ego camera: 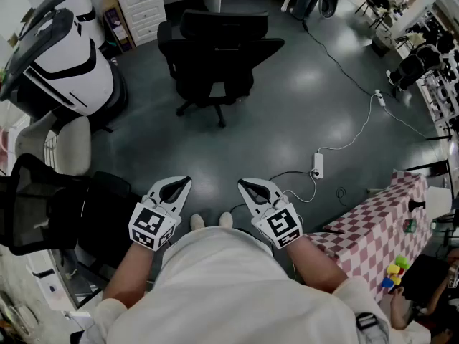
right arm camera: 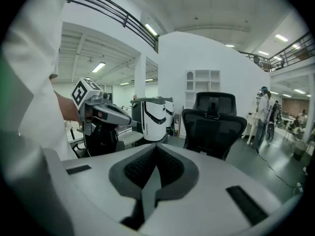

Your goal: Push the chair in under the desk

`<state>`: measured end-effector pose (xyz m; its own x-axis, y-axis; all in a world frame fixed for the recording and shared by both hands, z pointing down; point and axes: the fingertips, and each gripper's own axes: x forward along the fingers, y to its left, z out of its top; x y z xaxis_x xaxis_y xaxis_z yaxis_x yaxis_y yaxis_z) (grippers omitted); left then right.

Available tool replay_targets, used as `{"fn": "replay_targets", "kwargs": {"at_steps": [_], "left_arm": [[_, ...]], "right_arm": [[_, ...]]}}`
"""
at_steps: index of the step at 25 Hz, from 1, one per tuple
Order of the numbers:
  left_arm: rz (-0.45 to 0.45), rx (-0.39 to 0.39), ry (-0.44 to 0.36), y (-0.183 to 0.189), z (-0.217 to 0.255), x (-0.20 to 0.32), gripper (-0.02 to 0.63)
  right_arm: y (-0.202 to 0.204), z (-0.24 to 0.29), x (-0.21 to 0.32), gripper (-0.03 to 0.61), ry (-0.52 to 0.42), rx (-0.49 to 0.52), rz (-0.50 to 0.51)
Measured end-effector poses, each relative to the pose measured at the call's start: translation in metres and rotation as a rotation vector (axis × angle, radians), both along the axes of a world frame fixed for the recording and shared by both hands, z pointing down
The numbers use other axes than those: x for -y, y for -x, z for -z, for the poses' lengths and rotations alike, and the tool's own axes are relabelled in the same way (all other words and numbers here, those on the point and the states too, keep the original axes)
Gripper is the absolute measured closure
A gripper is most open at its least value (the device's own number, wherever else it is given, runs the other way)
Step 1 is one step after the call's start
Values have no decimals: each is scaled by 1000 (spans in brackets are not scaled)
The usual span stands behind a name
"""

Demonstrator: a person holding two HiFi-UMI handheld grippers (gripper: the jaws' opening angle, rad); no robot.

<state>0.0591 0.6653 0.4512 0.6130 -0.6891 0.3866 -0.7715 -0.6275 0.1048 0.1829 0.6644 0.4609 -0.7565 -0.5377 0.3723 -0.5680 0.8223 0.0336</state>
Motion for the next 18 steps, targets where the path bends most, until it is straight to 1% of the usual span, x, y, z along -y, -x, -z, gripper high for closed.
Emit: {"fn": "replay_targets", "kwargs": {"at_steps": [7, 11, 15, 16, 18], "left_arm": [[-8, 11, 4, -19, -1, 3, 618], [-13, 21, 6, -27, -2, 5, 618], [8, 35, -9, -32, -2, 12, 616], [19, 34, -13, -33, -2, 14, 600], [40, 37, -15, -33, -2, 17, 554]], "right_arm": [[-16, -2, 9, 575, 4, 9, -5], [-28, -6, 17, 575, 34, 39, -28], [-42, -11, 28, 574, 36, 64, -37], [-45, -13, 31, 574, 32, 63, -33], [-48, -15, 37, 541, 30, 65, -27]]}}
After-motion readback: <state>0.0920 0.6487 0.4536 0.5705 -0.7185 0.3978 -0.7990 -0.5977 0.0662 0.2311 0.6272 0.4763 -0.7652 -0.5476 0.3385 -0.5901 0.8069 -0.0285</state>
